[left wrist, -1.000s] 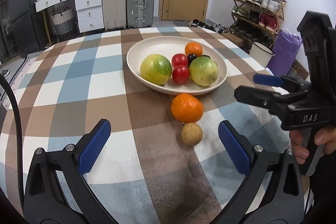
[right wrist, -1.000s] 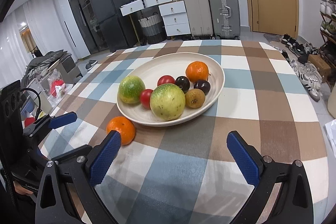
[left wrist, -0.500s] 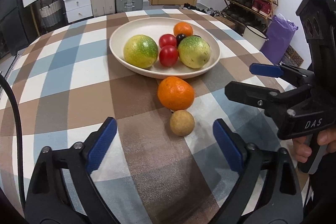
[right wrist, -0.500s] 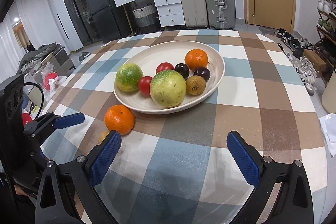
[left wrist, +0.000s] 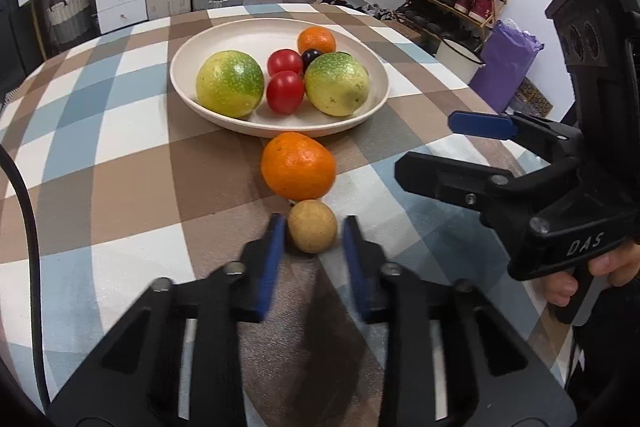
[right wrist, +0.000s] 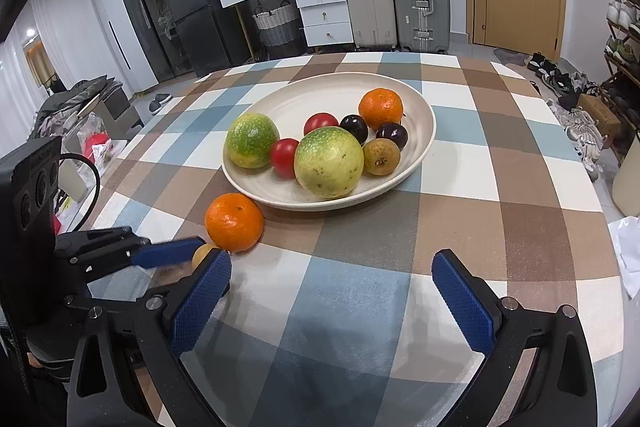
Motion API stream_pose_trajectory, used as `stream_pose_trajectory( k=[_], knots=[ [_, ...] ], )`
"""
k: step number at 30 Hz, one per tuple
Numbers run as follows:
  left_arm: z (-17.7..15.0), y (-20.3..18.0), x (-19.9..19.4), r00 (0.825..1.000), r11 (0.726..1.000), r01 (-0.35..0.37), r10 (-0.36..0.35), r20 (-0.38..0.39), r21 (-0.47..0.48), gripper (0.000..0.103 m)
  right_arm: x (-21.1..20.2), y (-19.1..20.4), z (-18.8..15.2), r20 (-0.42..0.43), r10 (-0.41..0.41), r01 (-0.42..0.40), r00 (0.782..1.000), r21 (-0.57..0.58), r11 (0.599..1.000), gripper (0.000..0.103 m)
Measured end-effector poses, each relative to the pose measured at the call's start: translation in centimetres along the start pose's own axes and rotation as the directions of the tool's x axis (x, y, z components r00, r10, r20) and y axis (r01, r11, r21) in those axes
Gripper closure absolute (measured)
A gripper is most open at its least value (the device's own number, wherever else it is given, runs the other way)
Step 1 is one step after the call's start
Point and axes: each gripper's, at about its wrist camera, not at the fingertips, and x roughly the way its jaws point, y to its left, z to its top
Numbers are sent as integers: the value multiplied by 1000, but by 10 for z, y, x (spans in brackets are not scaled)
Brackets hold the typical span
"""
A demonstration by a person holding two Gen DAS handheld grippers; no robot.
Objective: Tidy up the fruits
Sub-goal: 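Grasp the small brown fruit with the left tool while the right tool grasps the orange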
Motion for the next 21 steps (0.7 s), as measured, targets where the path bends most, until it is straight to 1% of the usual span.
stream_pose_trajectory(
  k=[4,10,13,15,19,21],
  knots=[
    [-1,-1,-4,1000,1000,0,0,21,2,80,1,1,0,-6,-4,4,1000,-2,1000,1],
    [-5,10,-21,998,999,-11,14,67,-41,80,5,6,-2,-22,-7,7,1000,-8,1000,1],
    [-6,20,-33,994,997,-14,22,110,-73,80,7,9,-3,-27,4,-4,1000,-1,1000,1],
    [-5,28,-41,989,996,-26,38,140,-87,80,11,12,-3,-37,10,-10,999,-3,1000,1],
    [-7,42,-51,984,992,-56,75,163,-117,80,18,24,-3,-51,17,-19,999,-31,999,1],
    [-8,49,-53,983,989,-58,80,167,-135,80,23,31,-3,-59,20,-23,998,-47,999,1]
  ],
)
